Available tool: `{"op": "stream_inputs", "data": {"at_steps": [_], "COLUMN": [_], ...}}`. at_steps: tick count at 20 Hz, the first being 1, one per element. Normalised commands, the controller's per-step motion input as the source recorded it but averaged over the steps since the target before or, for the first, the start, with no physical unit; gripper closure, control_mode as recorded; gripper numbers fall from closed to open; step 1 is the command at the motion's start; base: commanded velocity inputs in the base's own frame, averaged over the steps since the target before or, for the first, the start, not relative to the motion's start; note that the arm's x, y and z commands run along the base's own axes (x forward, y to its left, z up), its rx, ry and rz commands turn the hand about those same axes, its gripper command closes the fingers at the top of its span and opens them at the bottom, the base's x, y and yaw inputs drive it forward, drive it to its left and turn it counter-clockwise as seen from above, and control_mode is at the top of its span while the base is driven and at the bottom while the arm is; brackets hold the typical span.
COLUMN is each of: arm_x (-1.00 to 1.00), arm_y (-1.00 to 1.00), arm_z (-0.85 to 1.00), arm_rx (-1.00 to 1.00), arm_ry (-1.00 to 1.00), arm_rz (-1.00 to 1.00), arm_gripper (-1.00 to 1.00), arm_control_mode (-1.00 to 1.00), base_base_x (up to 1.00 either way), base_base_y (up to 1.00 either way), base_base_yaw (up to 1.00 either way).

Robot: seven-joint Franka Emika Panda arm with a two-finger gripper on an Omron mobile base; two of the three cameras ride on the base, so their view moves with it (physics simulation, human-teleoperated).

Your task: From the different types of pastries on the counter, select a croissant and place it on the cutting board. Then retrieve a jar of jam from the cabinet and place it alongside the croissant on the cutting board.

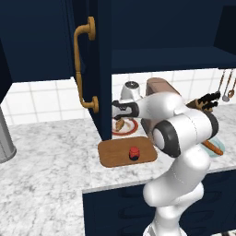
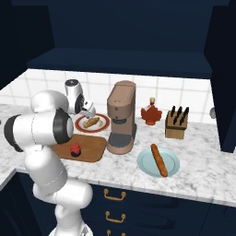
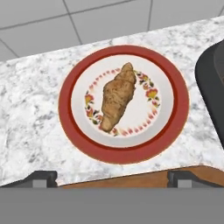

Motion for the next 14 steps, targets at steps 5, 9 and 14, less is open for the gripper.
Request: {"op": "stream_inputs", "data": {"at_steps": [5,9,14], "arm_x": [0.24,0.12,0.18], "arm_y": [0.00,-0.08,-0.18], "arm_z": [-0.19,-0.20,-0.07], "arm_rx": [-0.06,0.00,0.00], "arm_ry": [-0.01,-0.11,-0.03], "arm_rz": [0.00,0.00,0.00], "arm_gripper": [-1.00,-1.00,-1.00], "arm_control_mode": [-1.00,-1.00,-1.00], "base_base_x": [0.00,0.00,0.00], "base_base_y": [0.00,0.00,0.00], "base_base_yaw": [0.00,0.00,0.00]}}
